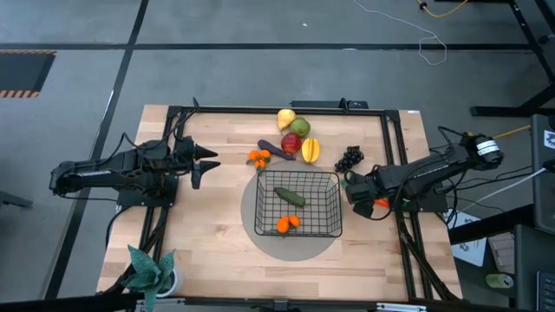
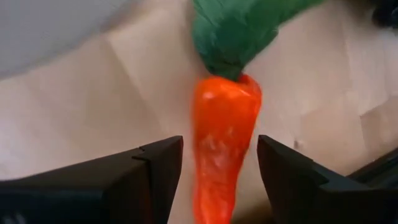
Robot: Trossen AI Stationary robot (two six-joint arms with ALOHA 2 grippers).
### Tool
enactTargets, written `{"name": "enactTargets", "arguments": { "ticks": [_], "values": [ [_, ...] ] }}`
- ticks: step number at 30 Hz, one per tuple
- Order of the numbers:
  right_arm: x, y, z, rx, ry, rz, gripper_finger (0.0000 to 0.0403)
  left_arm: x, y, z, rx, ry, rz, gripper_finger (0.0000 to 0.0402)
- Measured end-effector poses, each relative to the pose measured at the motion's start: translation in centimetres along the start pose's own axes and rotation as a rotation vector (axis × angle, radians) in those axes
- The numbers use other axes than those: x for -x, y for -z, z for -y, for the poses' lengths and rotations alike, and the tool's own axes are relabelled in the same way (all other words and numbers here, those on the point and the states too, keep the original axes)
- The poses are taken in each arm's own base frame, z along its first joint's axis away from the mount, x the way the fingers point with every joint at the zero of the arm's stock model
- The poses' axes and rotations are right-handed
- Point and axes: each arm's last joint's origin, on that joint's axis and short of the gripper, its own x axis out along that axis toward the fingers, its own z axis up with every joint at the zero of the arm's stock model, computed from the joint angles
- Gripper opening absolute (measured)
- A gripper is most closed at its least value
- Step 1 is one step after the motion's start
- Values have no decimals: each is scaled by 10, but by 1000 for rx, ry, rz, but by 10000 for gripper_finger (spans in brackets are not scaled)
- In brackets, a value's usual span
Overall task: Build produce basket
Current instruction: Put the carrot into the wire basket
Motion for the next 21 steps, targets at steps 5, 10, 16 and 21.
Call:
{"name": "enactTargets", "arguments": {
  "ticks": [5,10,16,21],
  "values": [
    [-31,14,6,-49,-84,-27,196,0,1,0,-1,-2,-6,172],
    [-31,16,8,-97,-84,-13,195,0,1,0,-2,-4,-15,172],
    [-8,3,5,-129,-102,99,130,0,1,0,-2,-6,-15,172],
    [0,-3,5,-144,-78,137,67,0,2,-1,-3,-6,-18,172]
  ]
}}
